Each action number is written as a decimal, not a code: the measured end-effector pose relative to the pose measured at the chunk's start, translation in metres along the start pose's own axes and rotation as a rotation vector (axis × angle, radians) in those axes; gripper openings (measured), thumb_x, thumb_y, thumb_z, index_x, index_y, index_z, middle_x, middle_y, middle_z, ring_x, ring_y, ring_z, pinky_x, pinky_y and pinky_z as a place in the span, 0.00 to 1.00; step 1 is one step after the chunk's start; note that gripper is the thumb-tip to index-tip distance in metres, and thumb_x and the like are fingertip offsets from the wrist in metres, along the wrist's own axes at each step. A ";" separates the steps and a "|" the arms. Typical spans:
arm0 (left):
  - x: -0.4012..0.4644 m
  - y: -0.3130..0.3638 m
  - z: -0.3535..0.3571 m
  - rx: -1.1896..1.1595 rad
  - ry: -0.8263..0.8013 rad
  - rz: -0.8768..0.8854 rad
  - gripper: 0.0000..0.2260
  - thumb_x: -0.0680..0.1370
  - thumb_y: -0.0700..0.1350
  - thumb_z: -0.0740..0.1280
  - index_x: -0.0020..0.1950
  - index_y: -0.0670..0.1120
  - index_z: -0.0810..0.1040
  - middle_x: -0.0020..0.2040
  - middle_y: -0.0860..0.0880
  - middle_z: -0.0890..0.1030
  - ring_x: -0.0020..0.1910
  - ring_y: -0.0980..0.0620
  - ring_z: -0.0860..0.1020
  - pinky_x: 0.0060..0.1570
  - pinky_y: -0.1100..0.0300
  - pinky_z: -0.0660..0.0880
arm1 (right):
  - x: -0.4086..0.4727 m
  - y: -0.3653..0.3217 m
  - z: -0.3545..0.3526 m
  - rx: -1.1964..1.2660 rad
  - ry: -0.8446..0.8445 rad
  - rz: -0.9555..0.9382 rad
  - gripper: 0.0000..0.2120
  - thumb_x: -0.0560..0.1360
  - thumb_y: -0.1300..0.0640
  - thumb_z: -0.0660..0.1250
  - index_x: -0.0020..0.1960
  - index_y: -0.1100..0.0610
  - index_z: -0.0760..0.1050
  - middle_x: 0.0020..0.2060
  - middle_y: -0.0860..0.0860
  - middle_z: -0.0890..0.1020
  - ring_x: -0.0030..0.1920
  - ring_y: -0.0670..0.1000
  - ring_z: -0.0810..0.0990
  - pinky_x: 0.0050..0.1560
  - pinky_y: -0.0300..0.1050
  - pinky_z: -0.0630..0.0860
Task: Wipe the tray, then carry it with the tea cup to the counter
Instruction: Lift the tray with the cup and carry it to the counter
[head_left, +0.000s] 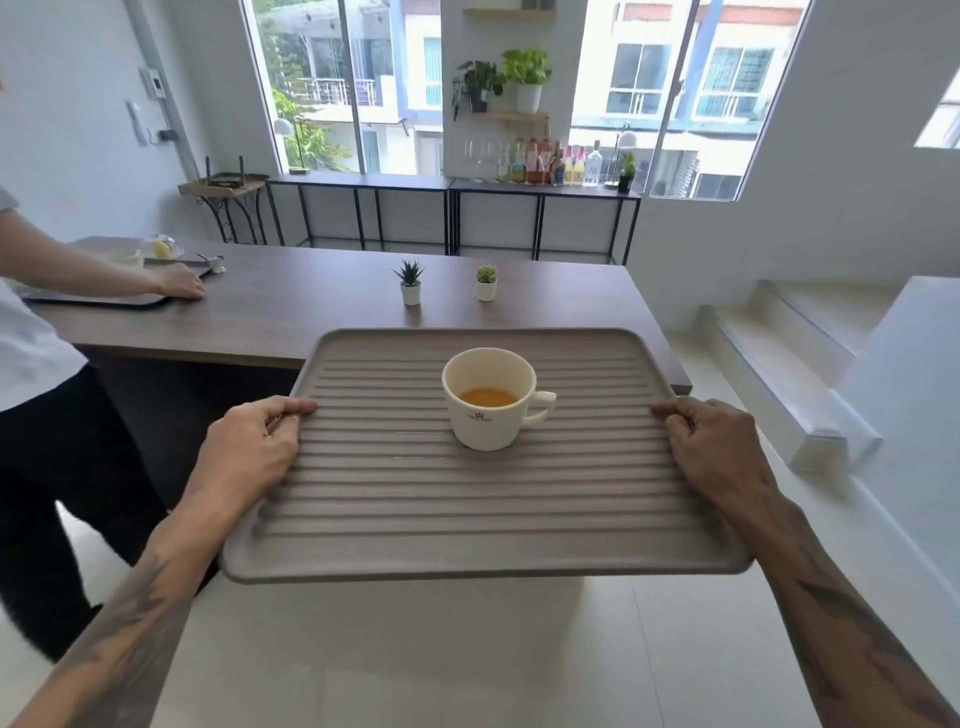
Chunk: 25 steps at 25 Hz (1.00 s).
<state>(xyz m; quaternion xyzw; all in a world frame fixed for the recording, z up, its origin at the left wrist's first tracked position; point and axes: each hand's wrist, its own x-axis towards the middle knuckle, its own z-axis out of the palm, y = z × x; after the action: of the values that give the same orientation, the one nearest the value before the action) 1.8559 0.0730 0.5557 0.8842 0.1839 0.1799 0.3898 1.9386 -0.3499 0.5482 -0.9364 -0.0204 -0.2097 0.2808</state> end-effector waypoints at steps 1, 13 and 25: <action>0.018 -0.002 0.006 0.007 0.000 0.004 0.12 0.80 0.43 0.63 0.55 0.54 0.85 0.44 0.51 0.85 0.41 0.51 0.81 0.49 0.52 0.78 | 0.015 0.001 0.012 0.003 0.001 -0.004 0.12 0.77 0.62 0.64 0.55 0.57 0.84 0.46 0.61 0.83 0.48 0.61 0.80 0.58 0.49 0.75; 0.274 -0.022 0.121 0.107 -0.094 0.139 0.12 0.80 0.42 0.64 0.59 0.53 0.84 0.52 0.47 0.82 0.47 0.46 0.81 0.50 0.52 0.77 | 0.192 0.019 0.167 0.018 0.041 0.074 0.13 0.77 0.65 0.64 0.57 0.58 0.83 0.46 0.63 0.82 0.46 0.62 0.81 0.57 0.48 0.75; 0.387 -0.050 0.252 0.202 -0.019 0.077 0.13 0.79 0.40 0.66 0.59 0.52 0.84 0.40 0.50 0.76 0.39 0.45 0.78 0.45 0.51 0.76 | 0.322 0.098 0.301 0.032 0.007 -0.013 0.14 0.74 0.61 0.61 0.54 0.61 0.83 0.39 0.60 0.82 0.37 0.58 0.79 0.45 0.37 0.69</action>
<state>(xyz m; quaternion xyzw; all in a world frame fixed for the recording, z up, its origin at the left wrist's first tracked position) 2.2989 0.1278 0.4261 0.9271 0.1631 0.1670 0.2933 2.3621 -0.2971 0.4009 -0.9308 -0.0287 -0.2143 0.2946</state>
